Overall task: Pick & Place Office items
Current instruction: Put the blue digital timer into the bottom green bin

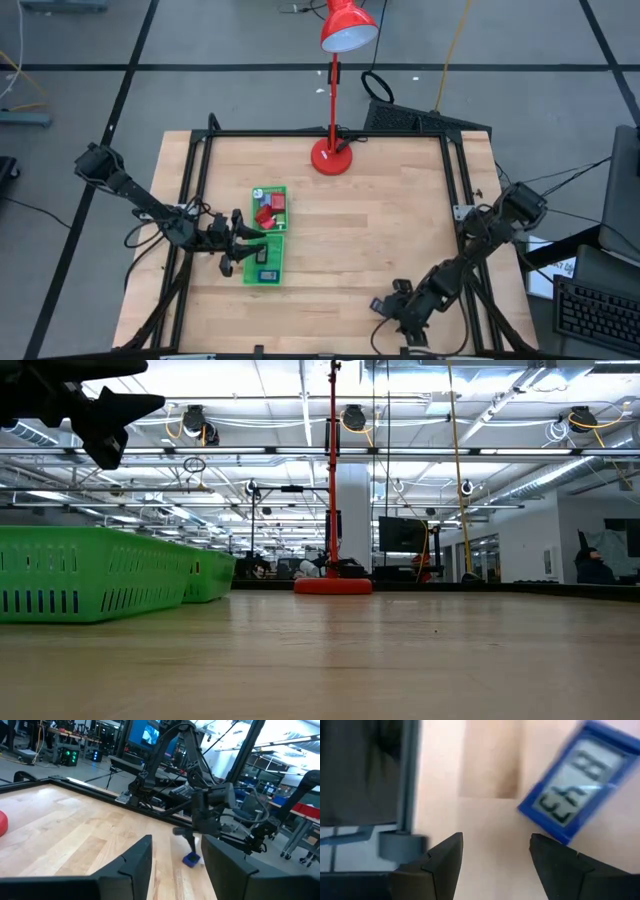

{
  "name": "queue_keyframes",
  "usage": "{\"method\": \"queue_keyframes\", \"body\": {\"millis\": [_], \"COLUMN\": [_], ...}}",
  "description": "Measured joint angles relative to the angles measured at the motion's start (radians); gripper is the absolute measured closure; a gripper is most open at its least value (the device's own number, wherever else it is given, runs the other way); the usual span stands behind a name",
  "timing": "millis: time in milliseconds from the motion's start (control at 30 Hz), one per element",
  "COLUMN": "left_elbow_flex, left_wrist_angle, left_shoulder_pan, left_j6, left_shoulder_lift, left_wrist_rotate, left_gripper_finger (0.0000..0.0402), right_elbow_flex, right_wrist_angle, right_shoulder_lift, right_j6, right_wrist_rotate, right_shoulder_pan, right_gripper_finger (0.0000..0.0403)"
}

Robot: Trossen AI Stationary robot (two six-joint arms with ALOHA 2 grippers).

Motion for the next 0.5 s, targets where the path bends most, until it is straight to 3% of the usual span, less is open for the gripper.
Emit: {"method": "queue_keyframes", "body": {"millis": [267, 500], "left_elbow_flex": [0.000, 0.000], "left_wrist_angle": [-0.001, -0.001], "left_shoulder_pan": [0.000, 0.000], "left_j6": [0.000, -0.002], "left_shoulder_lift": [0.000, 0.000], "left_wrist_rotate": [0.000, 0.000], "left_gripper_finger": [0.0240, 0.0224], "right_elbow_flex": [-0.009, -0.066], "right_wrist_angle": [-0.017, 0.003], "right_shoulder_lift": [-0.006, -0.008], "right_j6": [-0.046, -0.087], "right_wrist_rotate": [0.094, 0.130], "right_shoulder_pan": [-0.043, -0.064], "right_gripper_finger": [0.0178, 0.0130]}}
